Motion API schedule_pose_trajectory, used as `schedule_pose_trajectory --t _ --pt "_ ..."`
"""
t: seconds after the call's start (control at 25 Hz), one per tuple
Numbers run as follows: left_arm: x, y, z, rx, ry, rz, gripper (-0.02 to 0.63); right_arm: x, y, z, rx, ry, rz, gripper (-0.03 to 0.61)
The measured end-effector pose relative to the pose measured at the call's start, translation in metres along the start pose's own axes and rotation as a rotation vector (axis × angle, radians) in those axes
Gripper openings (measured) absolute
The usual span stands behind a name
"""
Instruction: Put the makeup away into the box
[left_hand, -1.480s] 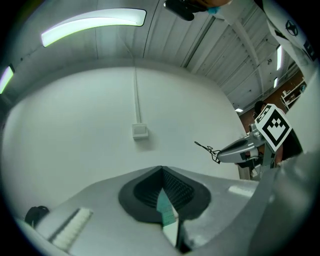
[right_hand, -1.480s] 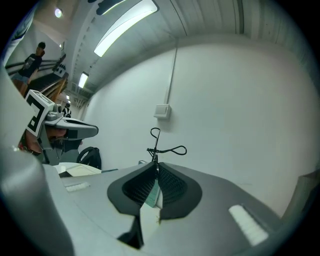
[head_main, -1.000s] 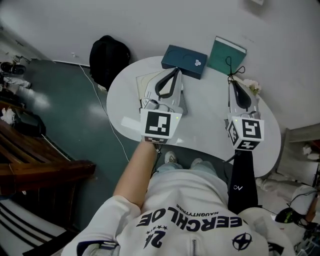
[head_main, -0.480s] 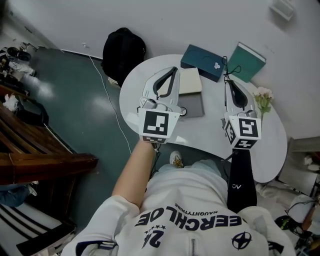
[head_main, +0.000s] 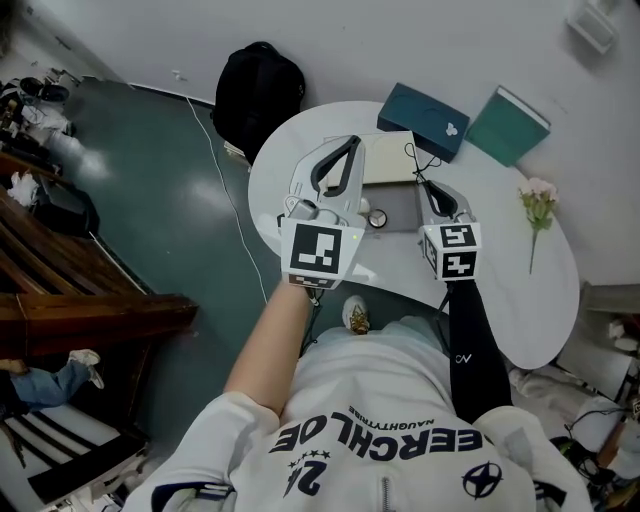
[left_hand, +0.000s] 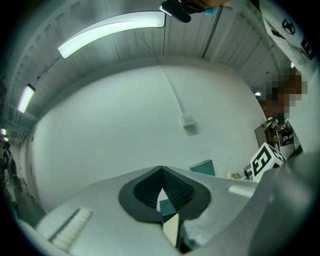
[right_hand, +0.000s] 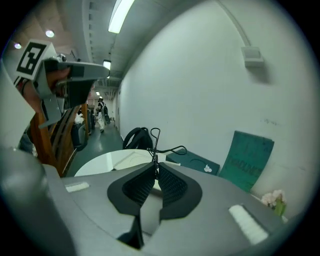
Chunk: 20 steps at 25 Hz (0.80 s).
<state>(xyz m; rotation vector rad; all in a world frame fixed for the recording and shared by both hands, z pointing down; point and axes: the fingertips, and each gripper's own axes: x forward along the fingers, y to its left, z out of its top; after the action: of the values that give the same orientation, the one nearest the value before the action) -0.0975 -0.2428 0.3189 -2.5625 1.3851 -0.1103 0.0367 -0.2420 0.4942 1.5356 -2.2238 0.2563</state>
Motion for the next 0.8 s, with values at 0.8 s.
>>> schedule_pose_trajectory --t 0.8 --pt "0.002 0.011 -0.016 -0.027 0.018 -0.004 0.002 0.045 0.034 -0.118 0.029 0.350 0.107 0.054"
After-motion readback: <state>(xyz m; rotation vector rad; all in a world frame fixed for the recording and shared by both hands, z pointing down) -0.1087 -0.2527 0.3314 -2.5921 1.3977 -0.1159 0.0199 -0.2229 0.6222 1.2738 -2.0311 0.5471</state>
